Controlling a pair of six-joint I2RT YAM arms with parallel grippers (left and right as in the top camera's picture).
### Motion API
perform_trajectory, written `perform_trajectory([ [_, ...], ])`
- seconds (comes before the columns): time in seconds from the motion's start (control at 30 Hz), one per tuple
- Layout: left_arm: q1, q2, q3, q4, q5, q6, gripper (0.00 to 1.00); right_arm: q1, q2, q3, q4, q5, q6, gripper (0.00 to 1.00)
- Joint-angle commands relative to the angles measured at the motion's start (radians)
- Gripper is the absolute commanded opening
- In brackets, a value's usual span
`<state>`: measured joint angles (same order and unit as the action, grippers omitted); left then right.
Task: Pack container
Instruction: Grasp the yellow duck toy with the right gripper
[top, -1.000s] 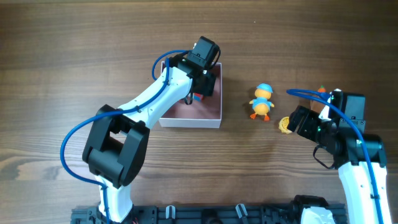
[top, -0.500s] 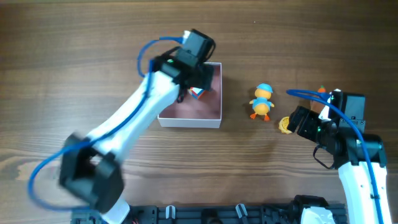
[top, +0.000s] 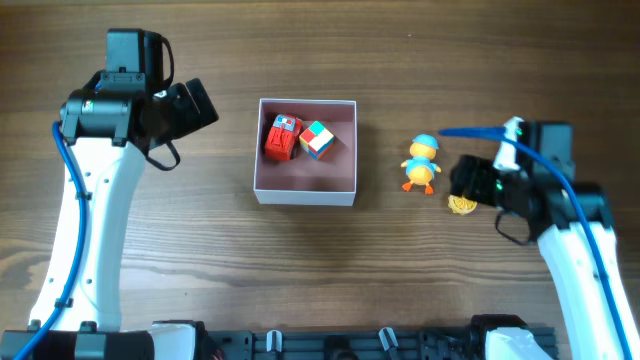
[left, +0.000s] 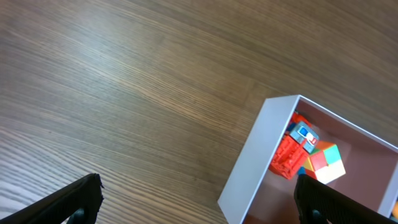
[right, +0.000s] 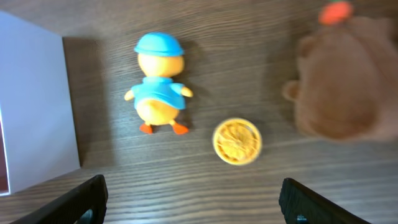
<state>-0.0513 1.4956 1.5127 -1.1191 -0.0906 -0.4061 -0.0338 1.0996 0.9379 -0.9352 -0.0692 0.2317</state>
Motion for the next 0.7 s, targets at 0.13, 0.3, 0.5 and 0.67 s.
perform_trajectory([
  [0.13,0.003,-0.003,-0.003,-0.001,0.057,0.036,1.0,0.149,0.452,0.198,0.127,0.034,0.094,0.94],
  [0.3,0.003,-0.003,-0.003,-0.001,0.057,0.036,1.0,0.149,0.614,0.203,0.174,0.042,0.168,0.96],
  [0.5,0.003,-0.003,-0.005,-0.001,0.057,0.036,1.0,0.149,0.715,0.203,0.241,0.042,0.187,0.96],
  [0.67,0.003,-0.003,-0.005,-0.001,0.057,0.035,1.0,0.149,0.769,0.203,0.242,0.042,0.138,0.91],
])
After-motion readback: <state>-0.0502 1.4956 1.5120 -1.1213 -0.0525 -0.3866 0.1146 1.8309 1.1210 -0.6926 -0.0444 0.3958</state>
